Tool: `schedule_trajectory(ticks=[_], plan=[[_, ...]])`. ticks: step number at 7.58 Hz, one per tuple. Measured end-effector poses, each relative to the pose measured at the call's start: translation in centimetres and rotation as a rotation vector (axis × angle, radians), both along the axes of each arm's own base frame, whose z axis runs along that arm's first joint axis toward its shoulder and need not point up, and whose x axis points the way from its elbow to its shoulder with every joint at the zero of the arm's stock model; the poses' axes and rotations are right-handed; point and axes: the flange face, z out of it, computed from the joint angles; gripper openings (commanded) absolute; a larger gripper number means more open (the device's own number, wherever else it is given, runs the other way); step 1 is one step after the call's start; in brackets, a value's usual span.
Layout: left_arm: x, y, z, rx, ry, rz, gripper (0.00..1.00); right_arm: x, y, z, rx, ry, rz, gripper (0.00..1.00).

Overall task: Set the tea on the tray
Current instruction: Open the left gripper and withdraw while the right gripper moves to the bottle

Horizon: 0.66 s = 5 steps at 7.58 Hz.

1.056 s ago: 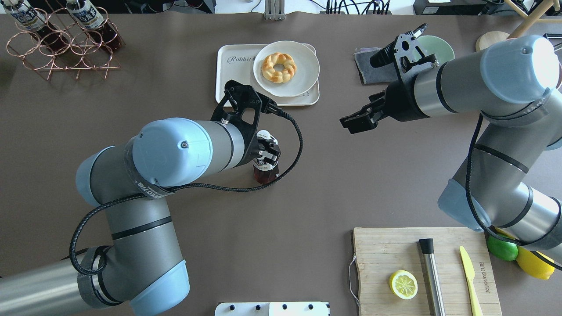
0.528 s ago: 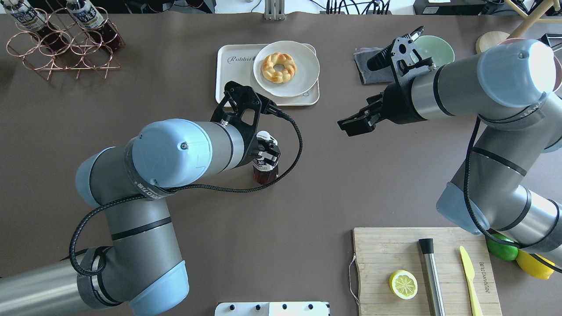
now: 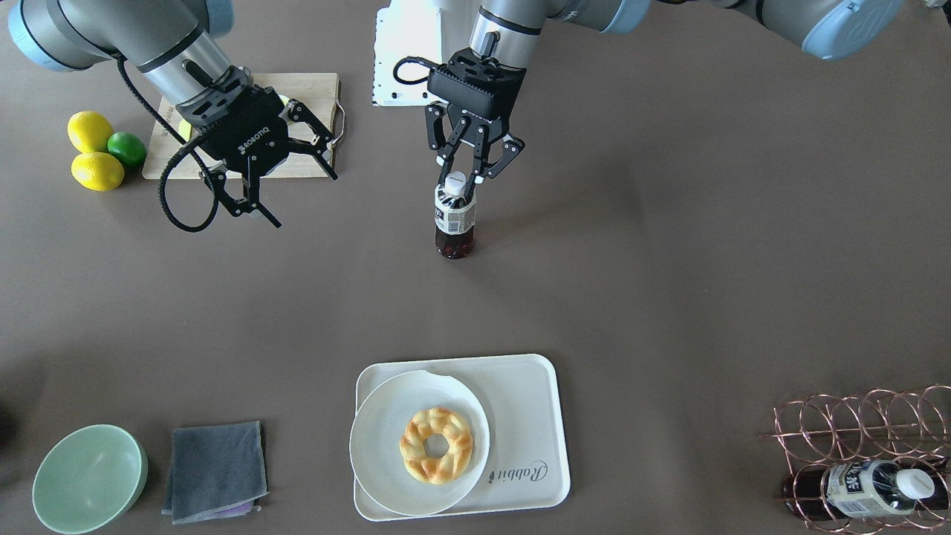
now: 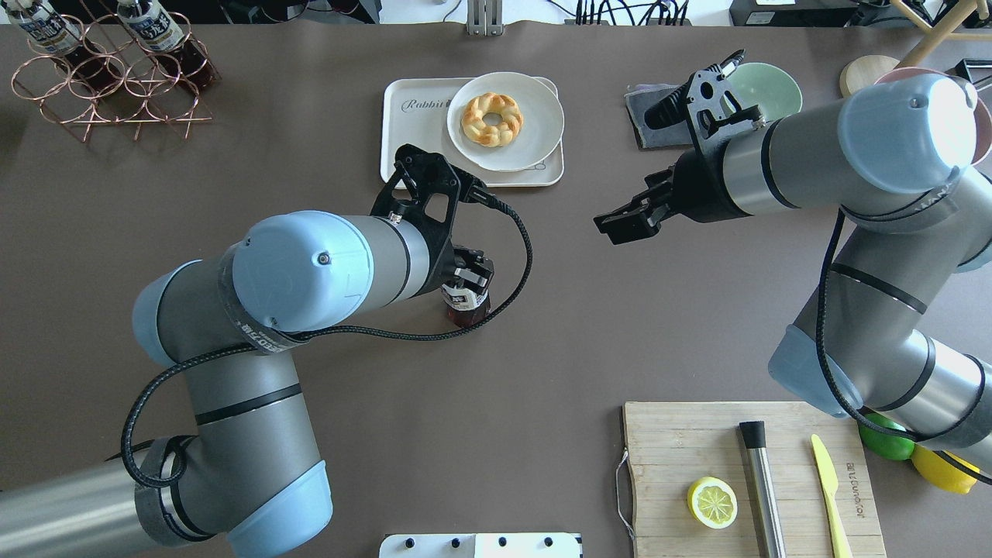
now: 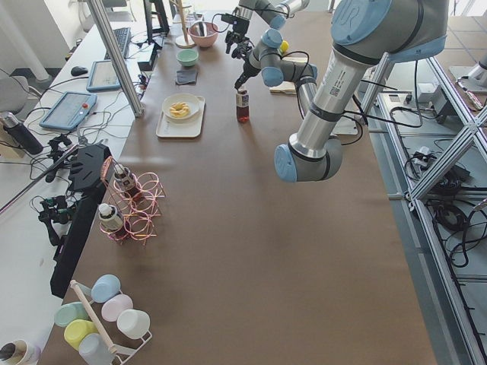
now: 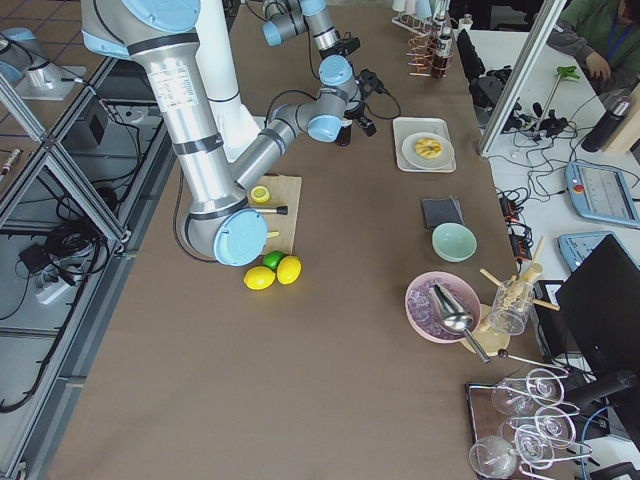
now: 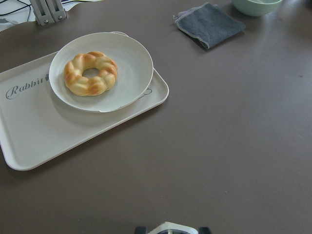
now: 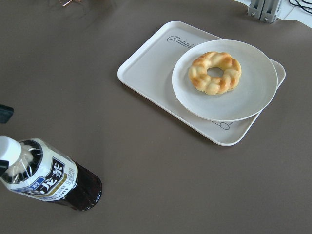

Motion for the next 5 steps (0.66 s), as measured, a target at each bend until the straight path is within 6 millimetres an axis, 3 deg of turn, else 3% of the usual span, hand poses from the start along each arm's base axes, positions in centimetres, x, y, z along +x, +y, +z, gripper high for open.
schedule_trajectory(ticks=[2, 3, 5], plan=[[-3.3, -1.3, -1.3, -0.021, 0.069, -0.004, 0.97, -0.9, 0.4, -0.4, 0.010, 0.000, 0.003, 0.99], [-7.0, -4.0, -0.3, -0.099, 0.099, 0.033, 0.97, -1.8, 0.8, -1.1, 0.022, -0.003, 0.004, 0.99], [-19.4, -9.4, 5.3, -0.285, 0.138, 0.095, 0.98, -4.2, 2.1, -3.0, 0.047, -0.019, -0.001, 0.99]])
